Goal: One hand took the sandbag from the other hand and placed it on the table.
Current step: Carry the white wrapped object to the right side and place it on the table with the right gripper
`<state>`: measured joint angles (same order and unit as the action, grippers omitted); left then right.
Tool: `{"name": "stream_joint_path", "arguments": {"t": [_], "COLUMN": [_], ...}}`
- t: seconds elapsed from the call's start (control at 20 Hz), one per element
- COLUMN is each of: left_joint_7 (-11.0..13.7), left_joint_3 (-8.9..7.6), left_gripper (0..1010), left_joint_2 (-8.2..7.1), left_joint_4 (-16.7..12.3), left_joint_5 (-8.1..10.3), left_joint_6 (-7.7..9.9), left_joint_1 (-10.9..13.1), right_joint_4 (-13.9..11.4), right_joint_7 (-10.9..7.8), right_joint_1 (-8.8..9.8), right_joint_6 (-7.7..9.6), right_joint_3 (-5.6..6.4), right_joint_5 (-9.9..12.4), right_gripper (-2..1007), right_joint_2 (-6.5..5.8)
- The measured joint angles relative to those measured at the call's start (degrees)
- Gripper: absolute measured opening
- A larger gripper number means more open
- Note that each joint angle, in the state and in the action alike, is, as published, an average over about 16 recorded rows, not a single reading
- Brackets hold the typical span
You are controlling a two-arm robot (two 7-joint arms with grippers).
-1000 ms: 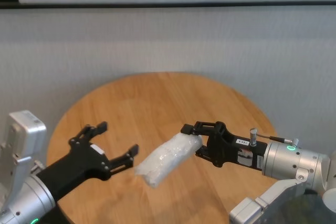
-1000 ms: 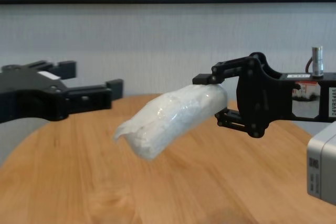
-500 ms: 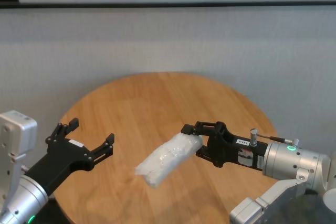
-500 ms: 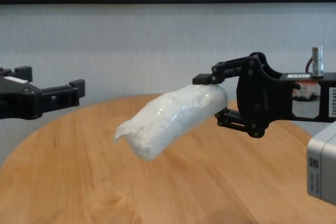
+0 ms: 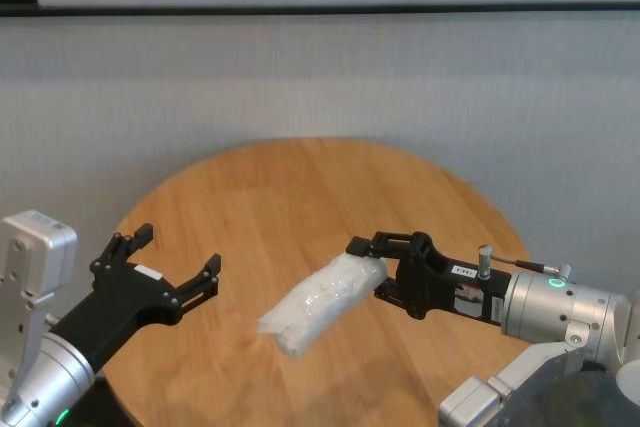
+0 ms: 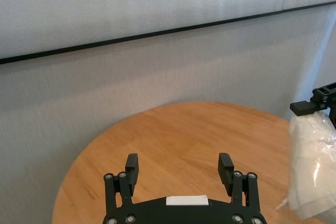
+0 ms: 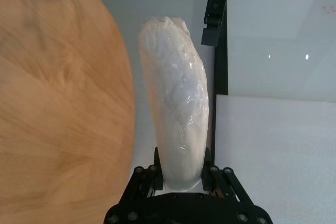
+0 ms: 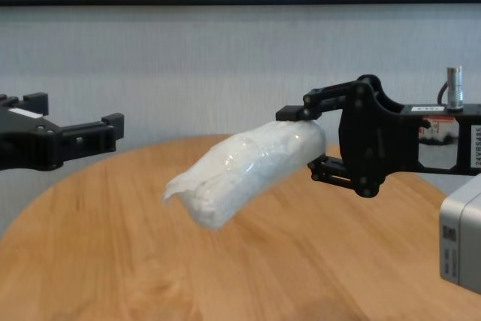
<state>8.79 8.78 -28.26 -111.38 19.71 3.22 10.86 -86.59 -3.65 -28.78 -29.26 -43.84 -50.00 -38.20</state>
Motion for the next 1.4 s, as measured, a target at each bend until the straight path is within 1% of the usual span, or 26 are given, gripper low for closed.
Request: {"name": "stream_joint_path", "arguments": {"t": [0.2, 0.35, 0.6, 0.8, 1.15, 1.4], "left_joint_7": [0.0, 0.1, 0.1, 0.1, 0.1, 0.1], "left_joint_3": [0.07, 0.1, 0.15, 0.18, 0.21, 0.22], "left_gripper": [1002, 1002, 1002, 1002, 1002, 1002], "left_joint_2": [-0.08, -0.14, -0.2, -0.23, -0.25, -0.27], "left_joint_4": [0.0, 0.0, 0.0, 0.0, 0.0, 0.0], "left_joint_5": [0.13, 0.23, 0.35, 0.41, 0.46, 0.49], "left_joint_6": [0.02, 0.04, 0.07, 0.08, 0.1, 0.1], "left_joint_1": [0.0, -0.1, -0.1, -0.1, -0.1, -0.2], "right_joint_4": [-0.4, -0.9, -2.3, -3.6, -5.3, -5.6], "right_joint_7": [-0.51, -0.98, -2.09, -3.29, -4.89, -5.86], "right_joint_1": [-0.15, -0.2, 0.04, 0.59, 2.44, 3.62], "right_joint_6": [-0.01, 0.07, 0.59, 1.53, 3.98, 5.54], "right_joint_3": [0.07, 0.35, 1.44, 2.97, 6.61, 8.81], "right_joint_5": [0.1, 0.4, 1.2, 2.2, 4.2, 5.1], "right_gripper": [379, 379, 379, 379, 379, 379], "right_joint_2": [-0.32, -0.85, -2.41, -4.36, -8.29, -10.37]}}
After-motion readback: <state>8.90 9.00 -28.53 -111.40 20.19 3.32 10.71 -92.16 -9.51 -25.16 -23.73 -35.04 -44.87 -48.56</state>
